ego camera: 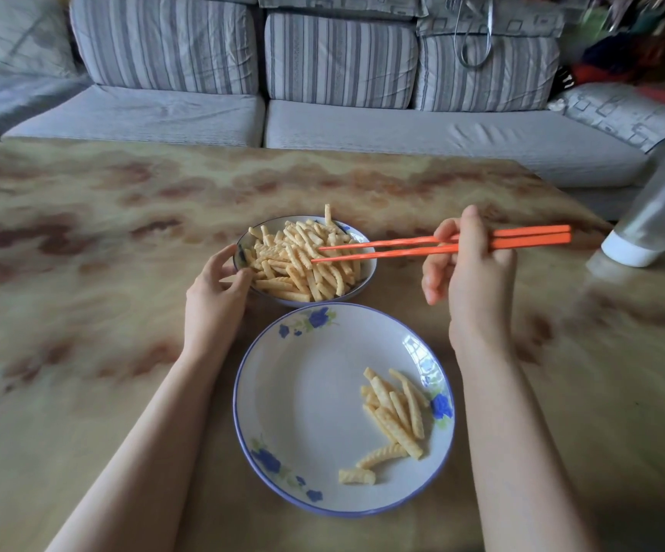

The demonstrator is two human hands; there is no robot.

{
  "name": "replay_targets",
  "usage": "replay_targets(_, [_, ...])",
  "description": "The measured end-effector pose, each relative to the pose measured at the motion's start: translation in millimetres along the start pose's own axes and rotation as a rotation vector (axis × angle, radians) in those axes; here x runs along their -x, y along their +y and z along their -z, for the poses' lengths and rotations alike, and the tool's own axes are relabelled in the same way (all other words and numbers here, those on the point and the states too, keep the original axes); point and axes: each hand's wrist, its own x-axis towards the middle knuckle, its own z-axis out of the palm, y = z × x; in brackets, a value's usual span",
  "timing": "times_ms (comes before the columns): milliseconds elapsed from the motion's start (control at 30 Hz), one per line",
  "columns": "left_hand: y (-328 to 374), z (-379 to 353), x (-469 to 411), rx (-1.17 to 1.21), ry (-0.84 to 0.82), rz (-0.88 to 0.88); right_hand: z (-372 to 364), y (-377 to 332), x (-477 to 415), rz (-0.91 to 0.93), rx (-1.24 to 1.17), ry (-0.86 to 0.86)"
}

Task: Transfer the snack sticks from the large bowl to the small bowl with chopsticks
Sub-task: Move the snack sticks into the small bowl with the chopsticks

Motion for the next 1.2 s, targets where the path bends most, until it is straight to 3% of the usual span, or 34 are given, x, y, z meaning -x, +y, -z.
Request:
replay_targets(167, [-2,0,-1,0.002,-0.007,0.002,21,-17,-4,0.004,-0.007,-0.071])
replay_targets(467, [0,0,1,0.008,-0.005,-0.002,64,-48,3,-0.13,0.237,-0.369])
replay_targets(833, [-1,0,0,0.012,-0.007,-0.005,75,-52,5,-0.22,0.304,-0.387])
replay_targets(1200, [-1,0,0,0.017,-0.004,-0.003,44,-27,1,-0.101,0.138,-0.213])
